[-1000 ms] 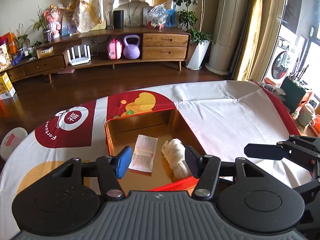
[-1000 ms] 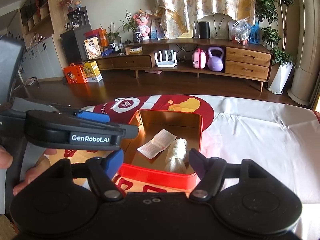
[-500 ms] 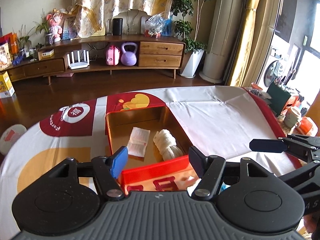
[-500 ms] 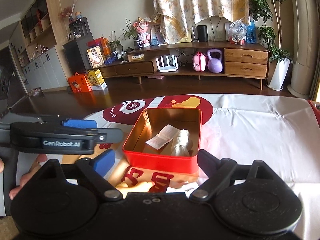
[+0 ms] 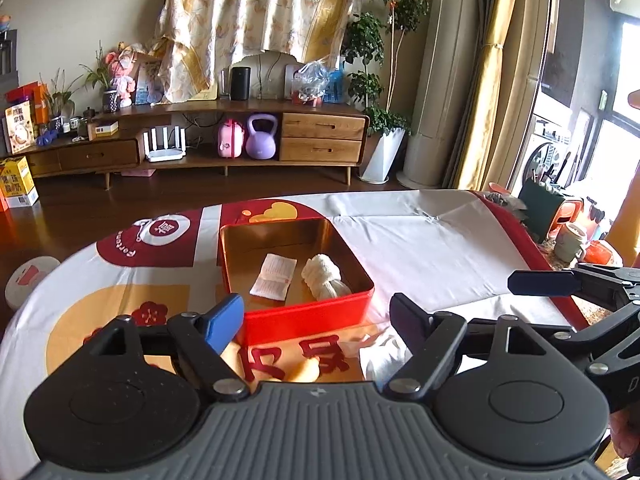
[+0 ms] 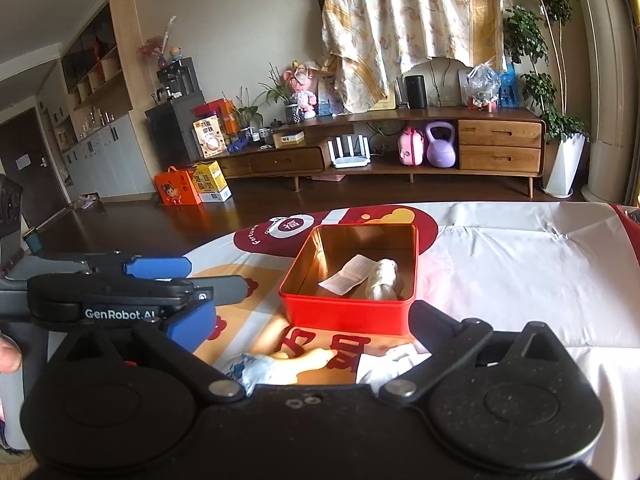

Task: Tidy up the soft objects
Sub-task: 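Lift both tools out of the tin and move back toward the table items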

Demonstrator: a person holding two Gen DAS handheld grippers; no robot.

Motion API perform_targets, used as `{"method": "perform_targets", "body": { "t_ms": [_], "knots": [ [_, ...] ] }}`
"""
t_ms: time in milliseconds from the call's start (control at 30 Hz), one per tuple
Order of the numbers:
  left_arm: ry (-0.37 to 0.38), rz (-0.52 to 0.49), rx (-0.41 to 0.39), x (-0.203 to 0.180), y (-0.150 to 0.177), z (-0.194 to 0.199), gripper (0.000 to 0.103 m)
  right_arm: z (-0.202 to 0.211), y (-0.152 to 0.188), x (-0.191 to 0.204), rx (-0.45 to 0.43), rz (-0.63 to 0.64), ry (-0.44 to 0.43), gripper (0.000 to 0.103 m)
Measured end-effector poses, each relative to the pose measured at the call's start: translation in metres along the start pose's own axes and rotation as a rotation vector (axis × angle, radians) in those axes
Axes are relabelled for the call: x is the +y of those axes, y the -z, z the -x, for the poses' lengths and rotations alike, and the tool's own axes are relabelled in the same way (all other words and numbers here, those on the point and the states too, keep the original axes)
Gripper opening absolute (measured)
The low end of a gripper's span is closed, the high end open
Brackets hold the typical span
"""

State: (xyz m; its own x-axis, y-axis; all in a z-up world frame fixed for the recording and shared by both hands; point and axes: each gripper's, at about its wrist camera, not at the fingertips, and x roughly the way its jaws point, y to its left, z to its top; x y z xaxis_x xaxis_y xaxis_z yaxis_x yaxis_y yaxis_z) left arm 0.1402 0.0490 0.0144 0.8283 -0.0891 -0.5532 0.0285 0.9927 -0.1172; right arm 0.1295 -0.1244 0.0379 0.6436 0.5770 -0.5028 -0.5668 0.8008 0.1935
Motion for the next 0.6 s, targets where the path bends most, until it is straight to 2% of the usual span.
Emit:
{"method": "perform_targets", "body": {
  "t_ms": [167, 300, 433, 600],
  "knots": [
    [-0.029, 0.033, -0.031, 0.004, 0.018, 0.012, 0.084, 0.008, 0.016, 0.003, -0.002, 0.014, 0.009, 0.103],
    [-0.042, 0.053, -0.024, 0.007, 0.034, 0.014, 0.084, 0.012, 0.03, 0.004, 0.011, 0.017, 0.024, 0.103],
    [-0.058, 0.073, 0.022, 0.013, 0.051, 0.009, 0.084, 0.012, 0.049, 0.002, 0.042, 0.008, 0.041, 0.103],
    [-0.027, 0.094, 0.105, 0.015, 0.078, -0.003, 0.084, 0.004, 0.071, -0.001, 0.095, 0.009, 0.064, 0.103]
  ]
}}
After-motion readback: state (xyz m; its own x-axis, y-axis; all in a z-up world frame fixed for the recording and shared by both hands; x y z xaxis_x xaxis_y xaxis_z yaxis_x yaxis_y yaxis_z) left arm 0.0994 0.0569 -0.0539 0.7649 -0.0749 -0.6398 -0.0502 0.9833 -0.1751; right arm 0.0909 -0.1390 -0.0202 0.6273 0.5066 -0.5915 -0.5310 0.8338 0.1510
